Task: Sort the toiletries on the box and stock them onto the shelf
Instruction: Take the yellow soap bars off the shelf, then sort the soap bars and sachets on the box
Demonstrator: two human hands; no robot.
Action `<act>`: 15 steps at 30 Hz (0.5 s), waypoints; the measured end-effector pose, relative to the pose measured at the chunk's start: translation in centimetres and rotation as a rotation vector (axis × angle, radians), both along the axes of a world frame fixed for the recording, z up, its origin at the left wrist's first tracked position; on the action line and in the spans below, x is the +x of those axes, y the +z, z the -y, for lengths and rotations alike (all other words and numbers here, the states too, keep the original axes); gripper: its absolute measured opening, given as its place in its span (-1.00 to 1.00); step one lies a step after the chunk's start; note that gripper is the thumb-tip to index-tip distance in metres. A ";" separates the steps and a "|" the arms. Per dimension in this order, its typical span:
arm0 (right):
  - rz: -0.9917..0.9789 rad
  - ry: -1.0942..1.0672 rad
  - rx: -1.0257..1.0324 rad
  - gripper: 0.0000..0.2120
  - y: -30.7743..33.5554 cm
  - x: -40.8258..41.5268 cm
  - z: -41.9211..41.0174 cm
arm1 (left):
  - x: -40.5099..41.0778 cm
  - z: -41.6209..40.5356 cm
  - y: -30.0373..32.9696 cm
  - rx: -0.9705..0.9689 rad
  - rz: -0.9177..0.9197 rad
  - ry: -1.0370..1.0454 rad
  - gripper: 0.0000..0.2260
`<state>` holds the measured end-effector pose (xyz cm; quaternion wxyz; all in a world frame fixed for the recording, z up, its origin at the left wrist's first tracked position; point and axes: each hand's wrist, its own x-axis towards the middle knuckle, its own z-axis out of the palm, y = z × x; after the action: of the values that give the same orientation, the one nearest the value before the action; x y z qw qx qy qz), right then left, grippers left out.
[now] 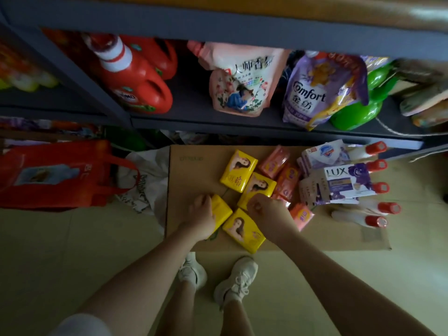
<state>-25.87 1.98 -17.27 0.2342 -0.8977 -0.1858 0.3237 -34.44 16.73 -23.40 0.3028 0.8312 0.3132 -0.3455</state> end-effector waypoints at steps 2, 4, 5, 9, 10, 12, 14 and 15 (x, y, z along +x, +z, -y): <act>0.037 -0.015 0.097 -0.90 2.1 1.3 -0.7 | 0.5 0.0 1.8 -0.114 0.023 0.018 -0.47; 0.079 -0.047 0.203 -0.91 4.9 2.7 -1.9 | 0.9 -0.8 4.2 -0.222 0.105 0.130 -0.49; 0.105 -0.061 0.251 -0.92 6.4 3.5 -2.6 | 1.3 -1.4 5.6 -0.244 0.152 0.177 -0.51; 0.274 -0.150 0.489 -0.91 13.6 6.8 -6.4 | 3.3 -5.0 12.0 -0.261 0.363 0.194 -0.64; 0.329 -0.169 0.544 -0.91 15.5 7.6 -7.5 | 4.0 -6.1 13.8 -0.253 0.427 0.188 -0.66; 0.442 -0.190 0.611 -0.86 18.8 9.4 -9.6 | 5.4 -8.2 17.6 -0.207 0.613 0.167 -0.70; 0.560 -0.172 0.623 -0.75 21.1 11.2 -11.6 | 6.9 -10.3 20.8 -0.128 0.795 0.097 -0.71; 0.604 -0.136 0.603 -0.68 21.8 12.2 -12.7 | 7.5 -11.2 22.2 -0.095 0.858 0.064 -0.71</act>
<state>-13.68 14.63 4.52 0.4420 -0.8537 -0.2726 -0.0386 -26.90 27.90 -1.22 0.4539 0.8746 0.1684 0.0268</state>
